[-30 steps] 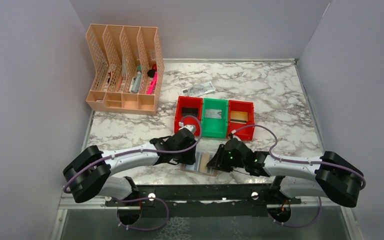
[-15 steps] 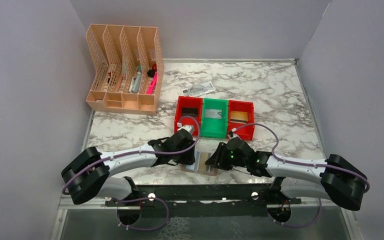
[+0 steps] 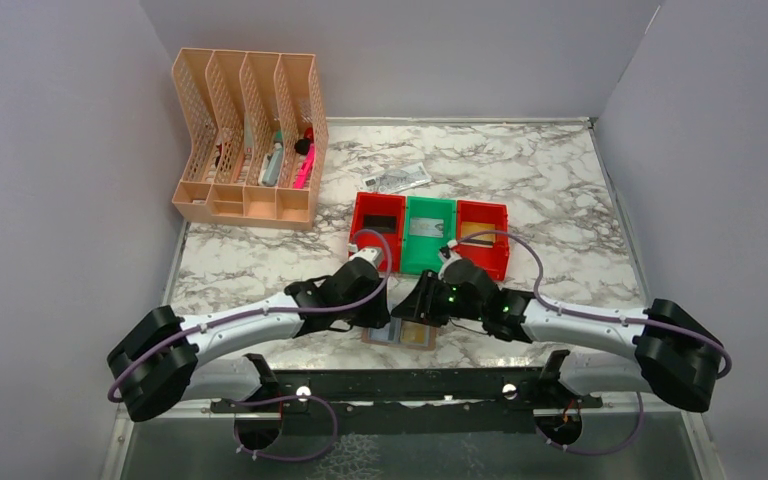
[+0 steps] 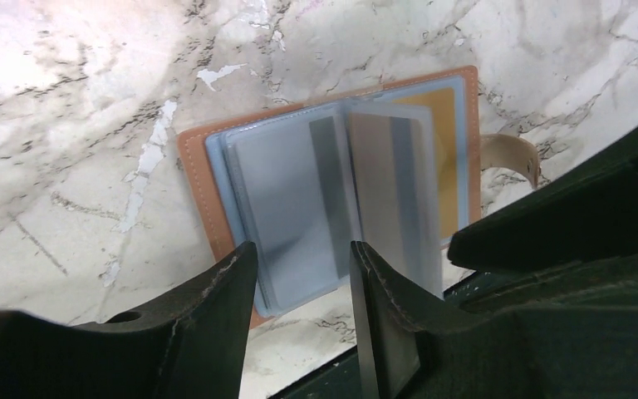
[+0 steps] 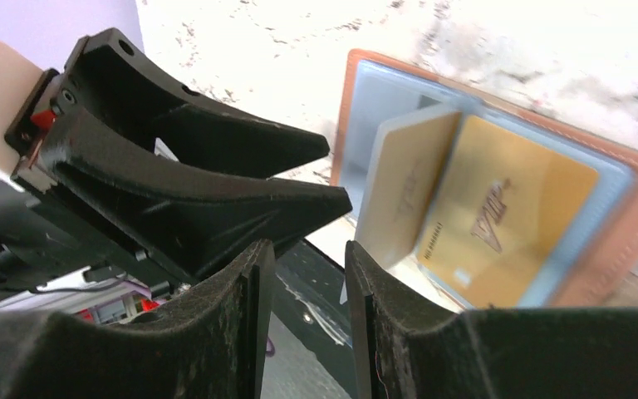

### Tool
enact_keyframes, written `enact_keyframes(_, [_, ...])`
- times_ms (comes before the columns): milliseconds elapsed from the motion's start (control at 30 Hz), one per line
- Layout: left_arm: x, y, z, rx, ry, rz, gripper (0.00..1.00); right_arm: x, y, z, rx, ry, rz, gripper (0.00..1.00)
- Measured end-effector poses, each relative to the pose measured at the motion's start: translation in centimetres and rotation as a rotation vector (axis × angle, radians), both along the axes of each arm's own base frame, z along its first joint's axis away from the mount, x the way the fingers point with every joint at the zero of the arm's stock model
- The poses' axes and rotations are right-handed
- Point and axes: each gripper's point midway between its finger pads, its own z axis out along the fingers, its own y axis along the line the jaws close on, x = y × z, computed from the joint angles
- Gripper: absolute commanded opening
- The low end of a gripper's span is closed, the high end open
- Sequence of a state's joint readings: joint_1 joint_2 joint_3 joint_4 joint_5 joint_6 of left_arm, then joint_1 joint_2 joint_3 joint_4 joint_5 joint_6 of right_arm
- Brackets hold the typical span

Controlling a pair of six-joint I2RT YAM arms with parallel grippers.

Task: Take the credit cards out of the card holder

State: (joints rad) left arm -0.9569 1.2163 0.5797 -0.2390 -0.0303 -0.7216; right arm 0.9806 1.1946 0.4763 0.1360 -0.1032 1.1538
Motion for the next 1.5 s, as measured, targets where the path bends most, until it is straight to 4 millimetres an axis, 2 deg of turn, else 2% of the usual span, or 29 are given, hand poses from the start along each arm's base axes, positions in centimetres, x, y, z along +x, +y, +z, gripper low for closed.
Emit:
enact_keyframes(133, [0.4, 0.9, 0.9, 0.004, -0.027, 0.049, 0.51, 0.5, 1.2, 0.0, -0.009, 0.003, 0.024, 0.42])
enact_keyframes(433, [1.3, 5.0, 4.6, -0.030, -0.141, 0.253, 0.56, 0.7, 4.1, -3.3, -0.079, 0.070, 0.129, 0.41])
enact_keyframes(533, [1.5, 6.0, 5.9, -0.076, -0.186, 0.296, 0.58, 0.7, 4.7, -3.2, -0.078, 0.066, 0.154, 0.41])
enact_keyframes(633, [1.5, 6.2, 6.9, -0.116, -0.218, 0.301, 0.59, 0.8, 4.4, -2.6, -0.079, 0.048, 0.149, 0.41])
enact_keyframes(767, [1.8, 4.9, 7.5, -0.152, -0.234, 0.254, 0.59, 1.2, 2.5, -0.9, -0.096, 0.000, 0.079, 0.41])
enact_keyframes(867, [1.7, 2.8, 7.0, -0.172, -0.214, 0.178, 0.58, 1.3, 0.4, -0.9, -0.133, -0.016, 0.009, 0.38])
enact_keyframes(900, [1.7, 2.1, 6.6, -0.174, -0.197, 0.150, 0.58, 1.3, -0.3, -1.4, -0.152, -0.011, -0.011, 0.37])
enact_keyframes(933, [1.4, 1.2, 6.1, -0.176, -0.176, 0.116, 0.58, 0.9, -1.7, -2.8, -0.198, 0.011, -0.038, 0.35])
enact_keyframes(967, [1.3, 0.6, 5.8, -0.183, -0.162, 0.090, 0.58, 0.9, -1.8, -2.9, -0.203, 0.014, -0.040, 0.34])
enact_keyframes(1100, [0.2, -2.3, 4.2, -0.221, -0.072, -0.022, 0.57, -0.5, -4.5, -6.3, -0.295, 0.078, -0.069, 0.32])
enact_keyframes(1300, [-0.9, -4.7, 2.5, -0.252, 0.031, -0.108, 0.55, -0.5, -5.2, -6.9, -0.315, 0.085, -0.100, 0.29])
enact_keyframes(1500, [-1.1, -5.6, 0.9, -0.226, 0.094, -0.120, 0.53, -0.4, -5.3, -7.1, -0.317, 0.098, -0.122, 0.25])
